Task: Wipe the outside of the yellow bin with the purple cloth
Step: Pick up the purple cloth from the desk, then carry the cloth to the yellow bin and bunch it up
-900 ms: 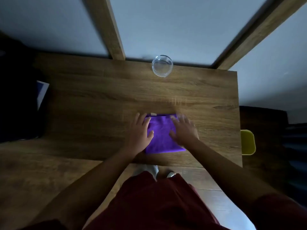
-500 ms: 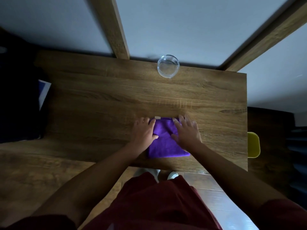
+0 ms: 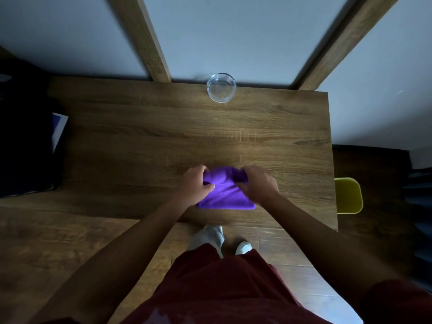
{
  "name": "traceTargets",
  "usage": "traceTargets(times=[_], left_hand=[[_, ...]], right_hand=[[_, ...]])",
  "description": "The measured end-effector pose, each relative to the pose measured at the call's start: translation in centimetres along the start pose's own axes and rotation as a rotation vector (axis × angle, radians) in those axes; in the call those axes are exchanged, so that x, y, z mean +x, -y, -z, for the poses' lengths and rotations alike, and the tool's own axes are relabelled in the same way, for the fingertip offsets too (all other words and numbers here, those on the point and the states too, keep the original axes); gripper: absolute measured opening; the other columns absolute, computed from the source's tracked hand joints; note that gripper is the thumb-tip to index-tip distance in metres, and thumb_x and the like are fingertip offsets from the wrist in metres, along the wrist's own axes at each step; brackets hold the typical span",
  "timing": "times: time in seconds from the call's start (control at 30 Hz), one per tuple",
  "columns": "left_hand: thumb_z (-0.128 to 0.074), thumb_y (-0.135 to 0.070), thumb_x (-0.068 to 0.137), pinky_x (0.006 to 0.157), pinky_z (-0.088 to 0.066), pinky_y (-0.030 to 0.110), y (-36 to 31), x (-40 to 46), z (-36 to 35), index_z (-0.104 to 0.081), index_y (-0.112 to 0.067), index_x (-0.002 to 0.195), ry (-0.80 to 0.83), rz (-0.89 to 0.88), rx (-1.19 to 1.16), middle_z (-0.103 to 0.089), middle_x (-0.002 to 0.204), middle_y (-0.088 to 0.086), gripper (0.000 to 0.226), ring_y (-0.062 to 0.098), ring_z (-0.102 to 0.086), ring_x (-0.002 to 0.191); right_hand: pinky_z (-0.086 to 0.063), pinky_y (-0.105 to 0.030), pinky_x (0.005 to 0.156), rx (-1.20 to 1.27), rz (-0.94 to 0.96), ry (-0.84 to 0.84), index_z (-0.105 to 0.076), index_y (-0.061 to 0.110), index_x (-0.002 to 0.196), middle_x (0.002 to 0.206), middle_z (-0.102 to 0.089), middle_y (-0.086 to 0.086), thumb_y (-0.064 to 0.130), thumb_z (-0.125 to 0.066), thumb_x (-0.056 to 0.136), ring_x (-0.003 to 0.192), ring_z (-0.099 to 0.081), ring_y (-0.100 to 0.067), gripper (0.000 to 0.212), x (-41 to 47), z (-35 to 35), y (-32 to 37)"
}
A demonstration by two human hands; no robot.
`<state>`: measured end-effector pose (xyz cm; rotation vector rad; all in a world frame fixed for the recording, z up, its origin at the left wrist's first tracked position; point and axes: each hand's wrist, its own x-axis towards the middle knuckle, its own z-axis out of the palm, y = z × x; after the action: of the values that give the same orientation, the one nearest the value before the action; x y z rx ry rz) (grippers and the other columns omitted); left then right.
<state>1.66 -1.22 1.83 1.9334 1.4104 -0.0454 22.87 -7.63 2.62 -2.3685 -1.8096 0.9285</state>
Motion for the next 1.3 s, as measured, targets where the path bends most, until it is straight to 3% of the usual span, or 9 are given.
traceTargets(times=[0.17,0.3,0.4,0.5,0.6,0.83,1.0,1.1,1.3], left_hand=[[-0.076,-0.016,0.085,0.086,-0.044,0.026,-4.1,-5.0,0.6,-0.062,-0.01,0.125,-0.052,-0.027,-0.176,-0.066,0.11,0.002,0.042,0.018,-0.061,0.101],[-0.076,-0.01,0.085,0.078,-0.039,0.001,-8.5,-9.1,0.0,-0.064,-0.015,0.123,-0.078,-0.12,-0.301,-0.063,0.102,-0.011,0.039,0.006,-0.06,0.091],[-0.082,-0.023,0.085,0.077,-0.045,0.006,-11.4,-11.9,-0.4,-0.067,-0.023,0.117,-0.086,-0.186,-0.371,-0.071,0.098,-0.012,0.035,0.0,-0.066,0.088],[-0.083,-0.026,0.084,0.075,-0.05,0.01,-14.3,-14.8,-0.8,-0.071,-0.029,0.101,-0.133,-0.234,-0.475,-0.076,0.088,-0.013,0.021,0.0,-0.071,0.085],[-0.082,-0.027,0.085,0.074,-0.049,0.012,-17.0,-17.8,-1.1,-0.071,-0.031,0.093,-0.146,-0.316,-0.567,-0.075,0.081,-0.022,0.014,-0.005,-0.069,0.08],[-0.066,-0.044,0.084,0.068,-0.045,0.016,-21.5,-24.0,1.3,-0.06,-0.02,0.076,-0.12,-0.556,-0.729,-0.058,0.067,-0.017,0.026,0.0,-0.054,0.067],[-0.069,-0.041,0.084,0.072,-0.046,0.023,-22.6,-26.2,2.3,-0.064,-0.021,0.086,-0.019,-0.689,-0.7,-0.058,0.076,-0.01,0.021,0.009,-0.056,0.074],[-0.071,-0.041,0.084,0.076,-0.048,0.021,-22.5,-27.1,2.1,-0.065,-0.02,0.094,-0.014,-0.723,-0.679,-0.064,0.082,-0.01,0.023,0.006,-0.061,0.079],[-0.074,-0.03,0.089,0.114,-0.038,0.019,-22.6,-28.3,0.8,-0.054,-0.034,0.137,0.148,-0.826,-0.653,-0.058,0.142,-0.026,0.052,0.002,-0.05,0.139]], right_hand=[[-0.043,-0.037,0.072,0.17,0.09,-0.012,-0.061,0.018,0.096,0.091,-0.058,0.0,0.038,-0.073,0.087,0.092,-0.059,-0.028,0.025,-5.6,1.7,-3.0],[-0.041,-0.034,0.072,0.332,0.146,-0.037,-0.064,0.013,0.11,0.088,-0.063,0.0,0.025,-0.072,0.092,0.082,-0.057,-0.023,0.023,-11.2,3.6,-5.5],[-0.05,-0.033,0.084,0.424,0.169,-0.103,-0.06,0.017,0.134,0.107,-0.071,0.0,0.023,-0.071,0.094,0.098,-0.066,-0.023,0.042,-15.1,5.3,-7.2],[-0.048,-0.014,0.095,0.536,0.192,-0.195,-0.054,0.024,0.144,0.121,-0.067,0.01,0.023,-0.074,0.092,0.107,-0.065,-0.011,0.055,-19.2,7.0,-8.5],[-0.054,-0.034,0.098,0.722,0.224,-0.245,-0.06,0.025,0.131,0.115,-0.071,0.01,0.027,-0.08,0.088,0.105,-0.069,-0.012,0.047,-23.3,9.1,-9.0],[-0.056,-0.025,0.078,0.992,0.275,-0.322,-0.069,0.014,0.1,0.099,-0.071,0.006,0.024,-0.083,0.077,0.092,-0.069,-0.011,0.029,-32.8,13.3,-8.2],[-0.059,-0.03,0.066,1.074,0.218,-0.446,-0.066,0.01,0.099,0.096,-0.072,0.005,0.018,-0.083,0.074,0.084,-0.07,-0.013,0.031,-37.5,12.6,-7.5],[-0.058,-0.024,0.073,1.025,0.174,-0.528,-0.066,0.021,0.12,0.113,-0.07,0.014,0.018,-0.08,0.08,0.096,-0.071,-0.007,0.042,-40.1,11.6,-6.7],[-0.046,-0.018,0.101,0.847,0.136,-0.658,-0.061,0.027,0.137,0.135,-0.064,0.018,0.018,-0.071,0.091,0.129,-0.058,-0.008,0.047,-45.3,8.7,-5.8]])
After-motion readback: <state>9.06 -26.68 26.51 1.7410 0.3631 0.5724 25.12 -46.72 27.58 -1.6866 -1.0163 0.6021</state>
